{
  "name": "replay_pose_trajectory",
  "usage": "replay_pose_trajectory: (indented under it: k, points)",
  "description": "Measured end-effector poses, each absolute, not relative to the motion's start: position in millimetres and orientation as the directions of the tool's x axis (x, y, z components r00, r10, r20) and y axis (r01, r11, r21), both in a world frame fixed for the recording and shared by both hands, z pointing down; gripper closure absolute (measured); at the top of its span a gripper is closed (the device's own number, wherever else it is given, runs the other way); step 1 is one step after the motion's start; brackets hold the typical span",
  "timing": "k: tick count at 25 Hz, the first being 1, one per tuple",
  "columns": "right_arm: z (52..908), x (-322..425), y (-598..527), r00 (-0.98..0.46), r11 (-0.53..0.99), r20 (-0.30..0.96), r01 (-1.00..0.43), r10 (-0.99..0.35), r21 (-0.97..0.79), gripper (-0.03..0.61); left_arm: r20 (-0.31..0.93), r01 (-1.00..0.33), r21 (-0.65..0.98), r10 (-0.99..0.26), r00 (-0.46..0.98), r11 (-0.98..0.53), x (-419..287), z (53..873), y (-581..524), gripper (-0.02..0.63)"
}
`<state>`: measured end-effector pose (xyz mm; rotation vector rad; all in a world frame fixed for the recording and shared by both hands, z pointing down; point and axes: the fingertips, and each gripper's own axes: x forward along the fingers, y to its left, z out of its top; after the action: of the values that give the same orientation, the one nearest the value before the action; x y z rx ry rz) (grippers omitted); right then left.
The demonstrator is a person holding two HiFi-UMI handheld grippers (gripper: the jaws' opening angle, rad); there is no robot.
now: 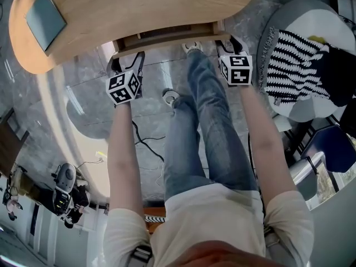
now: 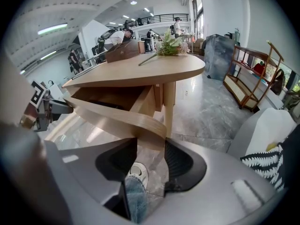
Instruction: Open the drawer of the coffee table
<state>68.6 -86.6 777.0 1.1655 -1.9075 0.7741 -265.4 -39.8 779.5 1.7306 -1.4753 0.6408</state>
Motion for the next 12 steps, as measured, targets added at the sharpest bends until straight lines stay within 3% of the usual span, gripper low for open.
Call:
replay_pose_trajectory:
  k: [12]
  points:
    - [777.5, 75.8, -49.9, -0.291, 0.397, 0.849, -0.912, -0.442, -0.106, 0.397, 0.792, -0.972, 0.231, -0.572, 0.212, -0.041, -258.4, 780.6, -2.8, 0.184]
